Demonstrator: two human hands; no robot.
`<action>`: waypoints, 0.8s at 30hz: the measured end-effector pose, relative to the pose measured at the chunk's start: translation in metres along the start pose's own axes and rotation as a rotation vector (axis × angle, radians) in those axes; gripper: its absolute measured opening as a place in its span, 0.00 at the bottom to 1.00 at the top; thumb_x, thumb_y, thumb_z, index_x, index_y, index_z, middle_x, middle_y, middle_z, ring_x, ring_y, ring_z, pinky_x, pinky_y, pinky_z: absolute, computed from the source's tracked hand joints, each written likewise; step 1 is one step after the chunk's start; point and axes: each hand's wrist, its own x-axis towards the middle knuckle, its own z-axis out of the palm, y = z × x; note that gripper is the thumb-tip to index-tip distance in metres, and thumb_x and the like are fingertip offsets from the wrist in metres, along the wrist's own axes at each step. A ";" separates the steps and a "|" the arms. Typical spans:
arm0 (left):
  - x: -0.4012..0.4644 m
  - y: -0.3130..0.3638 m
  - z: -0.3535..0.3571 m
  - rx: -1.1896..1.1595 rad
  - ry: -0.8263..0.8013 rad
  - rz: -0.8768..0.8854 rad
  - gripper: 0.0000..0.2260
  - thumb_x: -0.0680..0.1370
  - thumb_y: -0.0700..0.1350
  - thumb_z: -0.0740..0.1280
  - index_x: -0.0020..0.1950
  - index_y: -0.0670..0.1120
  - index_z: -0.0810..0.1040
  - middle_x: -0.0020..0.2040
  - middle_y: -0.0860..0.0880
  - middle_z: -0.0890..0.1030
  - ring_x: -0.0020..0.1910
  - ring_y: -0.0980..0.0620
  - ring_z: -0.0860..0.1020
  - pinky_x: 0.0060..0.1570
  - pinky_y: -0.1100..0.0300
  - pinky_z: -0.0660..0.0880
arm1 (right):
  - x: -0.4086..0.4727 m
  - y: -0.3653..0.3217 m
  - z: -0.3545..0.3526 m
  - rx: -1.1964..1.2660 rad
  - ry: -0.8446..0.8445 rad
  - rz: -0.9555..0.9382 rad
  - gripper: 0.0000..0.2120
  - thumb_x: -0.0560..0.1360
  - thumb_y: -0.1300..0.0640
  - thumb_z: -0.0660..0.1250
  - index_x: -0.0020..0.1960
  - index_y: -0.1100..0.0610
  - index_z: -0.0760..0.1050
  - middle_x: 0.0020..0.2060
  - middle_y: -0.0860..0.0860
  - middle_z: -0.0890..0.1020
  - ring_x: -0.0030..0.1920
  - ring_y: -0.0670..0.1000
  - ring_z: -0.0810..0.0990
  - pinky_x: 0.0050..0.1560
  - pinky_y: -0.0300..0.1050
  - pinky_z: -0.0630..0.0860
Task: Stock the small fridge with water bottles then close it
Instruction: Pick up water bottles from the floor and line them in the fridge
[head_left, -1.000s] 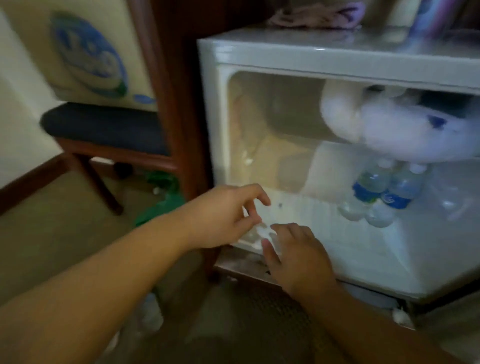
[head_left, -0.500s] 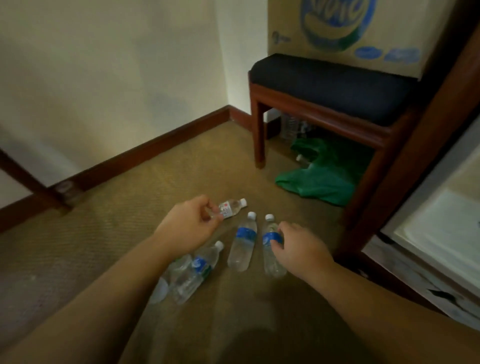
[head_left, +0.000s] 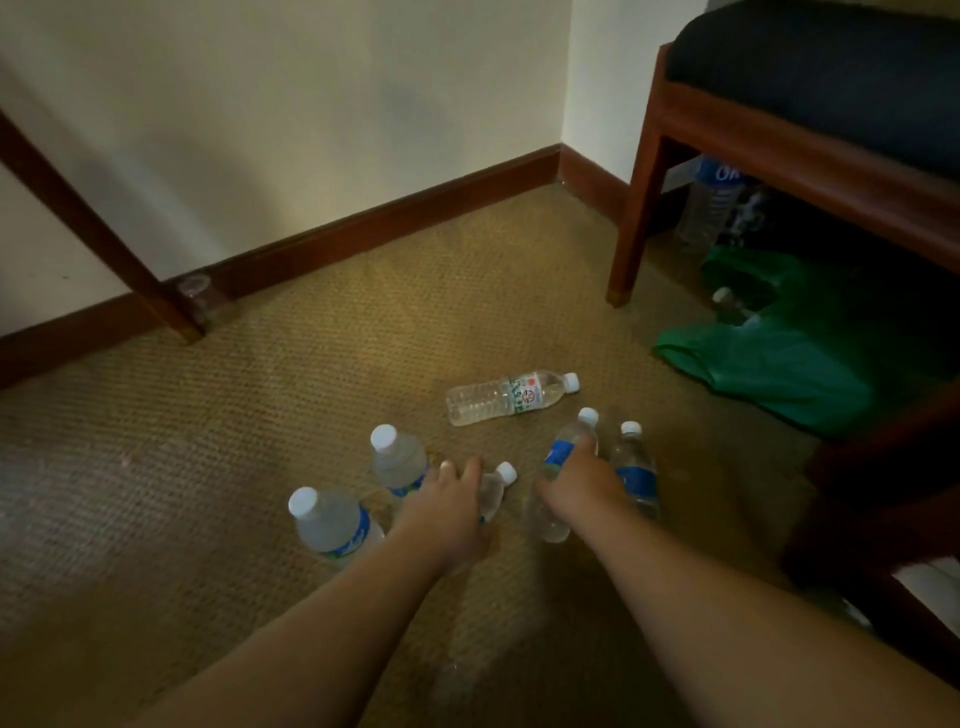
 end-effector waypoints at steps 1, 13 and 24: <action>0.004 -0.001 0.005 0.016 0.011 -0.014 0.36 0.77 0.54 0.70 0.79 0.51 0.55 0.75 0.44 0.66 0.73 0.43 0.67 0.60 0.49 0.74 | 0.005 0.000 0.007 -0.017 -0.004 0.010 0.48 0.80 0.51 0.69 0.82 0.45 0.33 0.71 0.62 0.74 0.65 0.62 0.78 0.61 0.60 0.79; 0.009 0.016 0.041 0.196 0.073 -0.089 0.28 0.75 0.56 0.71 0.71 0.48 0.66 0.66 0.46 0.73 0.64 0.45 0.74 0.50 0.52 0.74 | -0.038 0.045 0.018 -0.352 -0.331 -0.005 0.59 0.76 0.53 0.75 0.80 0.54 0.26 0.79 0.68 0.55 0.76 0.66 0.65 0.74 0.62 0.68; 0.046 0.019 0.047 0.126 -0.003 -0.144 0.22 0.78 0.57 0.57 0.65 0.45 0.77 0.52 0.46 0.81 0.41 0.47 0.76 0.36 0.55 0.74 | 0.010 0.027 0.036 -0.323 -0.032 -0.131 0.22 0.79 0.52 0.71 0.70 0.55 0.71 0.67 0.58 0.75 0.64 0.59 0.78 0.61 0.56 0.79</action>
